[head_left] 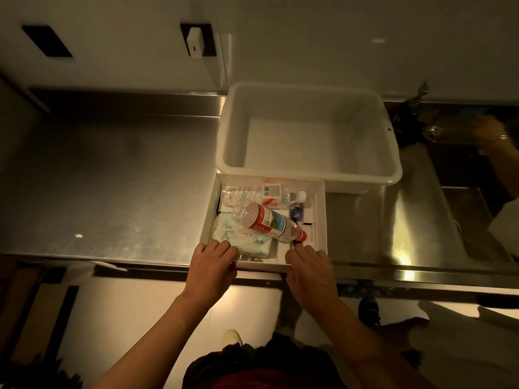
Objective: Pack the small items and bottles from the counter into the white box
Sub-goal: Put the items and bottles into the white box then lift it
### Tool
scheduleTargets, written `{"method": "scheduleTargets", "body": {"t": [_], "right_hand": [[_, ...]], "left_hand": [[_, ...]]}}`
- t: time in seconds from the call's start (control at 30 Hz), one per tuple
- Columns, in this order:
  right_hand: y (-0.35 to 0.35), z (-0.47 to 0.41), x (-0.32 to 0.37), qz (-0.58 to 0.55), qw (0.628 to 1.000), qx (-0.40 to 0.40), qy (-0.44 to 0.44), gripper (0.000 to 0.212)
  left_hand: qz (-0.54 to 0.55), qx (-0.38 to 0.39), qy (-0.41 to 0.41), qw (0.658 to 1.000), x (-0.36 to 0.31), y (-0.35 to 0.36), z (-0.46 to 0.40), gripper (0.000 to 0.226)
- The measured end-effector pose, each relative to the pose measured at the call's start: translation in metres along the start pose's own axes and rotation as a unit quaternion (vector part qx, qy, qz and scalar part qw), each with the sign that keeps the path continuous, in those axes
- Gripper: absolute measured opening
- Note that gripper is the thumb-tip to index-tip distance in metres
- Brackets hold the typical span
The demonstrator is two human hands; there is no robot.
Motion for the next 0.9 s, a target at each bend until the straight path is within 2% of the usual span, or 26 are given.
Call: {"method": "scheduleTargets", "body": {"t": [0.23,0.5,0.67,0.9], "right_hand": [[-0.001,-0.002,0.003,0.029,0.999,0.017,0.028,0.028],[-0.008,0.006,0.016,0.021,0.999,0.032,0.015,0.034],[-0.013,0.01,0.029,0.022,0.999,0.035,0.02,0.036],[-0.029,0.007,0.06,0.014,1.0,-0.007,0.013,0.034]], "left_hand": [[0.019,-0.016,0.002,1.0,-0.005,-0.007,0.004,0.043],[0.032,-0.021,-0.012,0.999,-0.007,-0.017,0.023,0.04],[0.029,-0.039,-0.005,0.999,-0.002,-0.034,0.035,0.046],[0.033,-0.08,0.009,0.996,0.02,-0.069,0.045,0.044]]}}
Point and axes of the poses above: each hand's wrist, its own z-axis away from the middle knuckle, its own y-axis out of the palm, x = y × z, the point moved 4 cm from there along -z, towards the middle knuckle, and after that the axes turned 13 degrees about -z, right-handed, at the moved point
